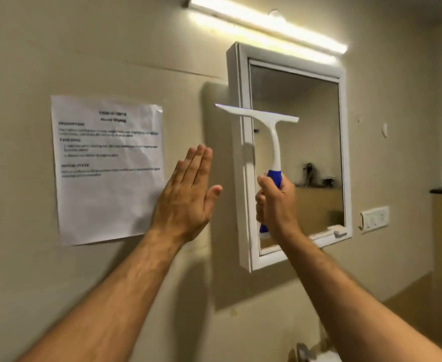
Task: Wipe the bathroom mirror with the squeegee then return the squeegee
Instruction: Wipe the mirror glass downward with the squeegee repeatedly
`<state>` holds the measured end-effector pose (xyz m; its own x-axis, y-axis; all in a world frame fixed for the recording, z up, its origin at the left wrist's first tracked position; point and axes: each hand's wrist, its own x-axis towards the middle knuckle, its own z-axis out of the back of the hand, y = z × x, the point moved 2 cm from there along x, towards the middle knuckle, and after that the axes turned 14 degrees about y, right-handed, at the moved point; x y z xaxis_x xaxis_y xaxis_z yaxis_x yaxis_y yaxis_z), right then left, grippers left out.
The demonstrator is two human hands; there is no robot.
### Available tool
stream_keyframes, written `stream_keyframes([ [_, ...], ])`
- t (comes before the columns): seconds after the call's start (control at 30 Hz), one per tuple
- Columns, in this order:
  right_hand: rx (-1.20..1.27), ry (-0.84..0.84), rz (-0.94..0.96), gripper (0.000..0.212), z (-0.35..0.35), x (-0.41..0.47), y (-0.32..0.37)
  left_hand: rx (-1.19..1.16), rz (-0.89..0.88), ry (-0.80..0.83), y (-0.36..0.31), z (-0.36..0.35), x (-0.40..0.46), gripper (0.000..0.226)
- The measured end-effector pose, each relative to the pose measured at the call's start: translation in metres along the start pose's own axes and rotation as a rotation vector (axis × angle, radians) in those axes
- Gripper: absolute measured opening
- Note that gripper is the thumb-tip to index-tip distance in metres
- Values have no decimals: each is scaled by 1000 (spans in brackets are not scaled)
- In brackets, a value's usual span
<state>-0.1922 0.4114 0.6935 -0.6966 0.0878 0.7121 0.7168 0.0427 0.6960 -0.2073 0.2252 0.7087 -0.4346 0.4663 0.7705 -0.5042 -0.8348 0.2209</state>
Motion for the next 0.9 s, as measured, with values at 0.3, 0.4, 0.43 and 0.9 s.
stream_keyframes([
  [0.3, 8, -23, -26, 35, 76, 82, 47, -236, 59, -135, -35, 17, 158, 63],
  [0.4, 6, -12, -30, 37, 90, 109, 59, -329, 175, -173, -38, 13, 201, 65],
  [0.43, 10, -10, -38, 37, 93, 118, 61, -358, 209, -170, -40, 8, 211, 65],
  [0.9, -91, 85, -53, 40, 106, 134, 43, -486, 223, -432, -42, -34, 212, 60],
])
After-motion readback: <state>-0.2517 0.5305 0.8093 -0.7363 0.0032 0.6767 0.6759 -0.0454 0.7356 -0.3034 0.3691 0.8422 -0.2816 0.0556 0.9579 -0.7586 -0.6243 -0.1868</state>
